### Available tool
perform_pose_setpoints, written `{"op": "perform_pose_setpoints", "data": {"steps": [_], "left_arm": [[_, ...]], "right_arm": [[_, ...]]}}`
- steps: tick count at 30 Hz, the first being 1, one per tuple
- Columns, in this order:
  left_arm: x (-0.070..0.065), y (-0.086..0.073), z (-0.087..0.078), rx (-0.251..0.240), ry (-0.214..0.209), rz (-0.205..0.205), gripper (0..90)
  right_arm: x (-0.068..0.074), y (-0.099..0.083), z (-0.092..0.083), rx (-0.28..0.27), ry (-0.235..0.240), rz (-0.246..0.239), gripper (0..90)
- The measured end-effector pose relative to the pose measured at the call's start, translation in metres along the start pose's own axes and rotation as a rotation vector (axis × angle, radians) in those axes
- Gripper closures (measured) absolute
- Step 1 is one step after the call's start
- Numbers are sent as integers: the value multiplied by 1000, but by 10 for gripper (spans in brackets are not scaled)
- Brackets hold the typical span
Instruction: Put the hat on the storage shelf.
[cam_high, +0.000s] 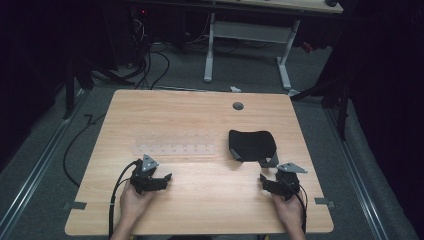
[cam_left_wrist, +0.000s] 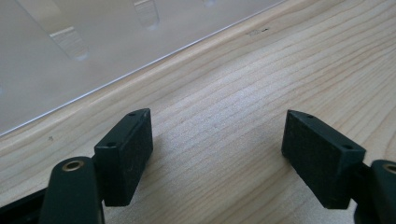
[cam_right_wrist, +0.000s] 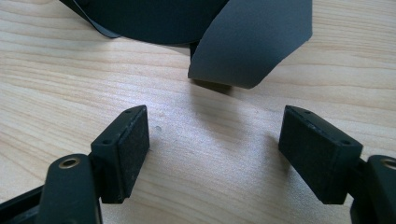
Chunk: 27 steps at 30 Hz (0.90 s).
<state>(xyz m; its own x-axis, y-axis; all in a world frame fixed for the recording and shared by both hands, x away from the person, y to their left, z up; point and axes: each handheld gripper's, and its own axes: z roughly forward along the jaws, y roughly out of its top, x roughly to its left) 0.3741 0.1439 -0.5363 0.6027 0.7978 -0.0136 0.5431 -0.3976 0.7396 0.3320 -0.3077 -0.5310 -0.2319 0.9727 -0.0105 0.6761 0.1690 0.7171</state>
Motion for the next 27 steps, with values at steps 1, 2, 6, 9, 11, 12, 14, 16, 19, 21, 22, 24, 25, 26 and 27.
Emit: {"op": "perform_pose_setpoints", "data": {"steps": [1,2,6,9,11,12,14,16,19,21,22,24,25,26,27], "left_arm": [[0,0,0,1,-1,0,251],[0,0,0,1,-1,0,251],[0,0,0,1,-1,-2,251],[0,0,0,0,0,-2,251],[0,0,0,0,0,-2,251],[0,0,0,0,0,-2,251],[0,0,0,1,-1,-2,251],[0,0,0,2,-1,-2,250],[0,0,0,0,1,-3,250],[0,0,0,0,1,-3,250],[0,0,0,0,1,-3,250],[0,0,0,0,1,-3,250],[0,0,0,1,0,-3,250],[0,0,0,1,0,-3,250],[0,0,0,1,0,-3,250]], "right_arm": [[0,0,0,-2,0,0,247],[0,0,0,-2,0,-1,248],[0,0,0,-2,-1,-1,249],[0,0,0,-2,-1,-1,250],[0,0,0,-1,-1,-2,250],[0,0,0,-1,-1,0,252],[0,0,0,-1,-1,-1,252],[0,-1,-1,-1,3,-8,266],[0,0,-3,10,6,-11,290],[1,-1,-4,11,2,-9,302],[1,-1,-4,12,0,-7,317],[0,-1,-5,10,0,-8,341],[0,-2,-5,5,-3,-6,368],[0,-3,-6,0,-4,-3,392],[-2,-4,-8,-3,-7,-2,423]]}}
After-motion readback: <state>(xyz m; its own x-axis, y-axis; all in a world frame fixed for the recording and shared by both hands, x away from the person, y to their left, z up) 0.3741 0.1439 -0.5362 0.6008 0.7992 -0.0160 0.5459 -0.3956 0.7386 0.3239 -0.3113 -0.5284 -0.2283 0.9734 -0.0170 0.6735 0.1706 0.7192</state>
